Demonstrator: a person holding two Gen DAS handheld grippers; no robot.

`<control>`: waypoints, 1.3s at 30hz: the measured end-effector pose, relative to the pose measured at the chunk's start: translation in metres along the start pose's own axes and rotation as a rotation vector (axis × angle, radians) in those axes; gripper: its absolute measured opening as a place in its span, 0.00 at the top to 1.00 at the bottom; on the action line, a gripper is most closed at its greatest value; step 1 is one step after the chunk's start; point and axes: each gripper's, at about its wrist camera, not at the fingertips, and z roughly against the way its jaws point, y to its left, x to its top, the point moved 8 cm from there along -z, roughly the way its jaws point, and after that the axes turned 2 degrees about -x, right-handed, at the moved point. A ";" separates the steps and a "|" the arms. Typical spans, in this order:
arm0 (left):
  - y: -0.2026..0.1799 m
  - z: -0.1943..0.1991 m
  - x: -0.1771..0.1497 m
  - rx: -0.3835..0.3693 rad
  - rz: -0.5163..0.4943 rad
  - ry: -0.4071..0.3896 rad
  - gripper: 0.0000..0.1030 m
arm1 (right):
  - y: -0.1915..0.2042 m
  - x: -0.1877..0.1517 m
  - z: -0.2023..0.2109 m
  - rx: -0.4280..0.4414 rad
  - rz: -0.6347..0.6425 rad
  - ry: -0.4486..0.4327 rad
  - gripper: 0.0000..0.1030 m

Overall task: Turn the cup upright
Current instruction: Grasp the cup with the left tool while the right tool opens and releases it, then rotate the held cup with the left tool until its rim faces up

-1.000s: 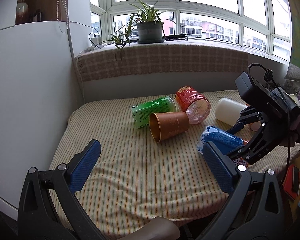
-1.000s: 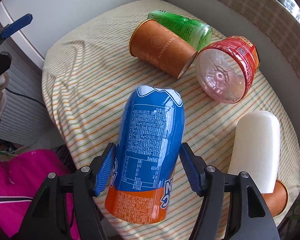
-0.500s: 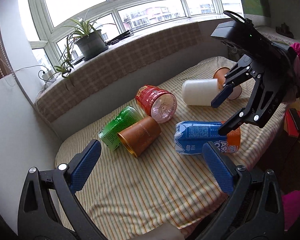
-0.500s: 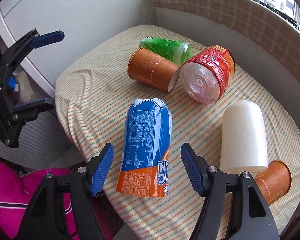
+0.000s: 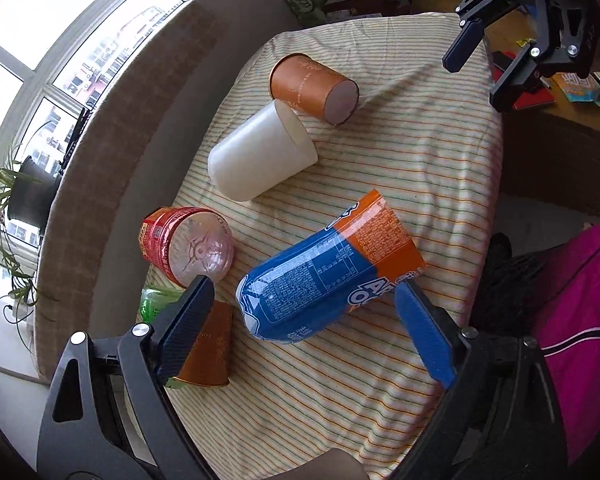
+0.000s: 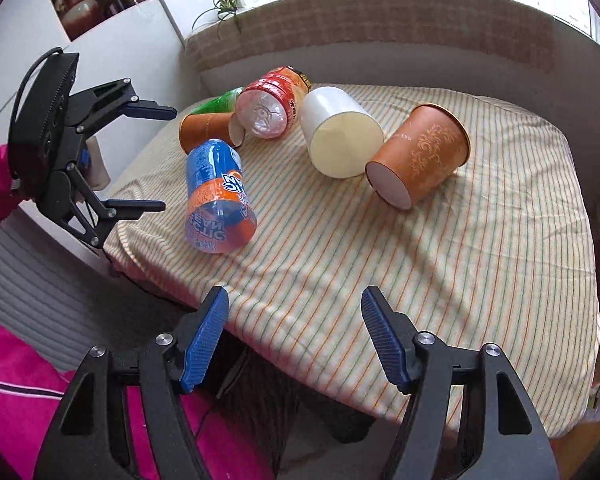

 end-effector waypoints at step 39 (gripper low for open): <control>-0.024 -0.043 0.020 -0.052 -0.221 0.034 0.33 | -0.041 -0.012 0.023 0.056 -0.282 -0.059 0.33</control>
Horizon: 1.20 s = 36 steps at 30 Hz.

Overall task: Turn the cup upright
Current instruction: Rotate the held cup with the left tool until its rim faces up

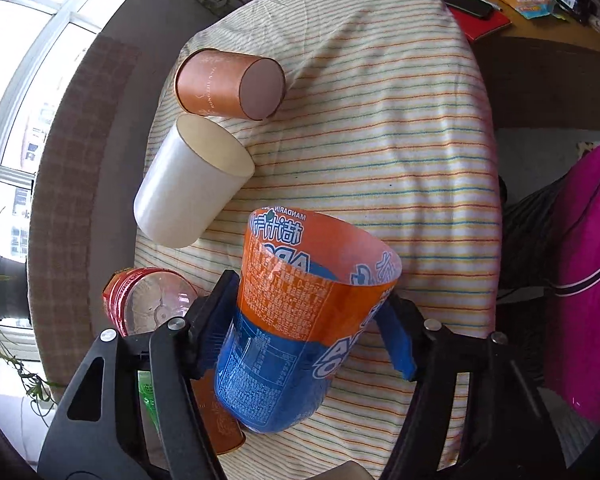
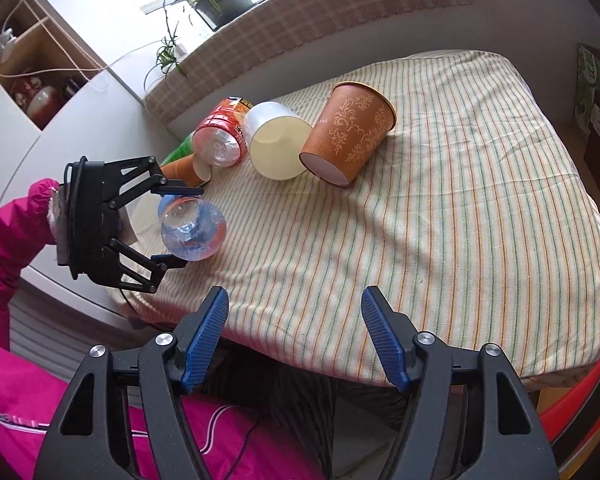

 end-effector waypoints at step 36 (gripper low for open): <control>0.077 0.067 -0.062 0.041 1.105 -0.444 0.36 | 0.073 0.013 -0.007 -0.041 0.111 -0.100 0.34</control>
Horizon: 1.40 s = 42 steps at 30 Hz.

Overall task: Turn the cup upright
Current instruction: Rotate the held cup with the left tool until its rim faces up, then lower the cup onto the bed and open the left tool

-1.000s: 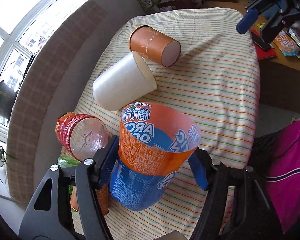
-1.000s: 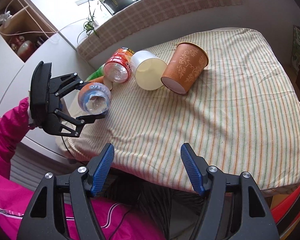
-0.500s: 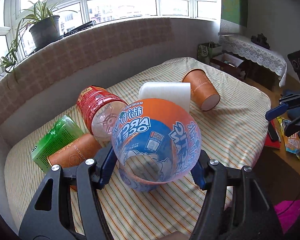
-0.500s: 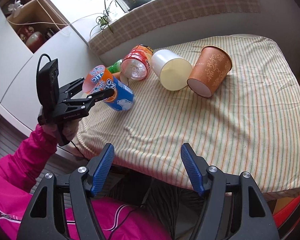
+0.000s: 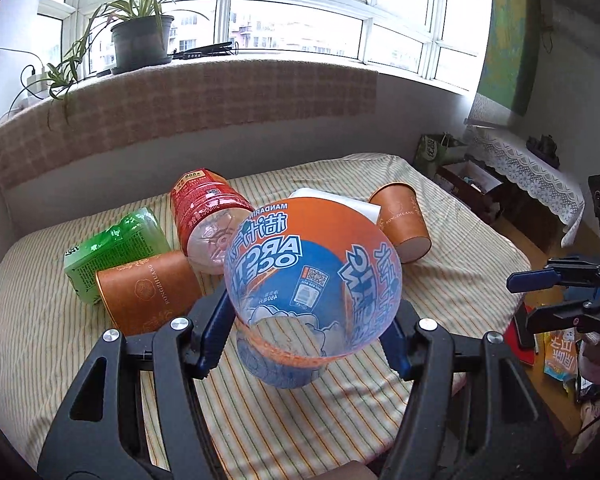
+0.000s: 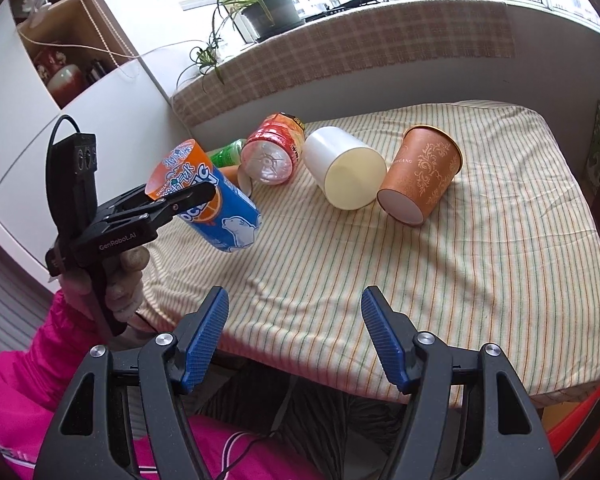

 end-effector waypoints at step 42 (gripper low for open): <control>0.007 -0.023 -0.018 -0.020 0.069 0.044 0.22 | -0.002 0.003 0.010 -0.187 -0.020 -0.130 0.34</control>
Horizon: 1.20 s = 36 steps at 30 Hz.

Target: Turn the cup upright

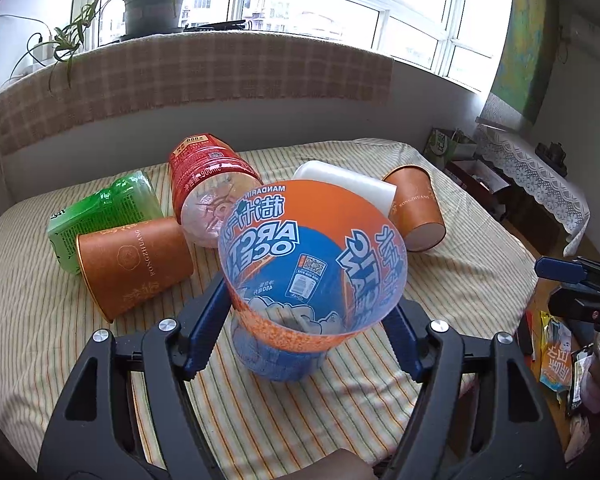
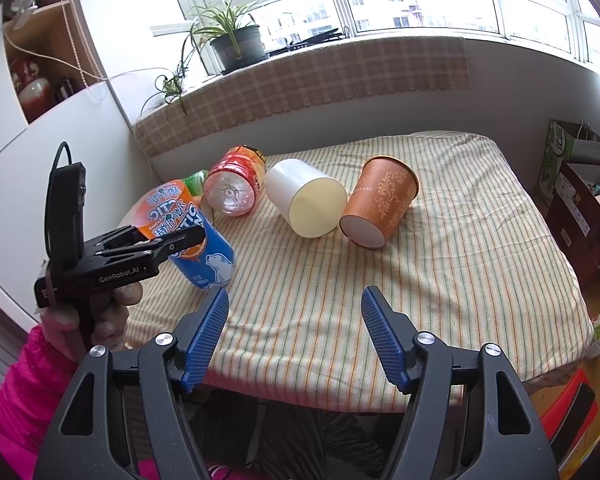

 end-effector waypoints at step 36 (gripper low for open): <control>0.027 0.194 -0.009 0.481 0.123 -0.502 0.00 | 0.061 0.055 0.031 -0.266 0.125 -0.456 0.21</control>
